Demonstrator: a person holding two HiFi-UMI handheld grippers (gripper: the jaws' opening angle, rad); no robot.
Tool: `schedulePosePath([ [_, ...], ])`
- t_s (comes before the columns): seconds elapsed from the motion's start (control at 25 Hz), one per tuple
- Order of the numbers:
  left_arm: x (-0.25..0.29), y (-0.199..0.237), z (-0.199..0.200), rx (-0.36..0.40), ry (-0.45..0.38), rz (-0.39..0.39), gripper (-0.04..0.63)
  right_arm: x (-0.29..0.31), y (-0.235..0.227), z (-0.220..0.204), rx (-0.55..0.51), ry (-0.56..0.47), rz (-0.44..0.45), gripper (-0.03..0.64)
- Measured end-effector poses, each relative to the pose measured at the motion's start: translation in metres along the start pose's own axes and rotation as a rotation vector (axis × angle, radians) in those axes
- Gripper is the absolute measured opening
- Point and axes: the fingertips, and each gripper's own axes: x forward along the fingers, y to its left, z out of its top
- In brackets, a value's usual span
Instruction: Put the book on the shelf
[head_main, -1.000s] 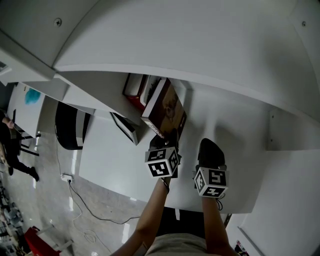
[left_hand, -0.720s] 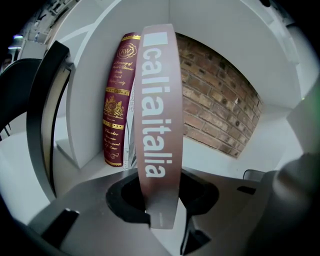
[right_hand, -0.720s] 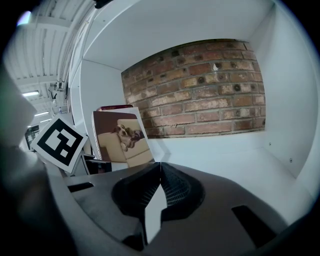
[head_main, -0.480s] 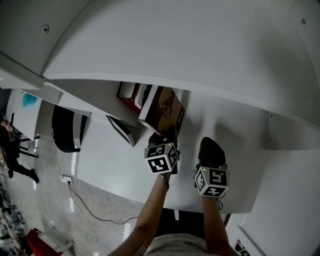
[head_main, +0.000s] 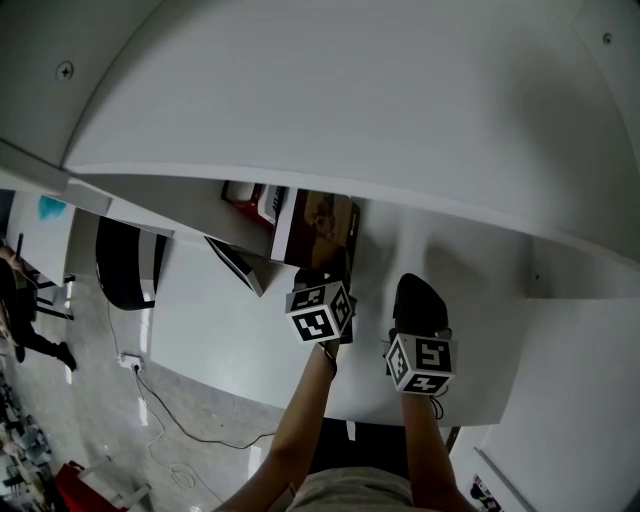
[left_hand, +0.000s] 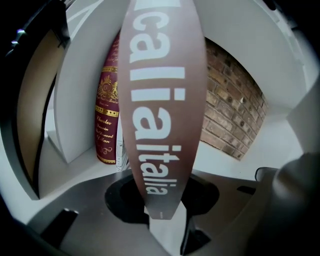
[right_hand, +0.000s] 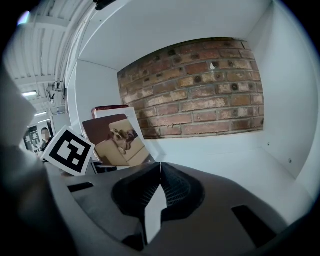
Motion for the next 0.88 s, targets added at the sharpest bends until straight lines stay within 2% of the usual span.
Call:
schedulePosePath([
  [0.32,-0.006,-0.002,0.001,0.033,-0.011,0.018,0.153,-0.001,0.006,-0.001,0.002,-0.001,0.011,0.017],
  [0.52,-0.027,-0.005,0.003,-0.008,-0.041,-0.008,0.155,-0.003,0.013,-0.002,-0.002,0.001,0.022,0.017],
  [0.88,-0.042,-0.001,-0.001,-0.030,-0.038,0.007,0.153,-0.007,0.019,-0.003,-0.005,0.000,0.031,0.017],
])
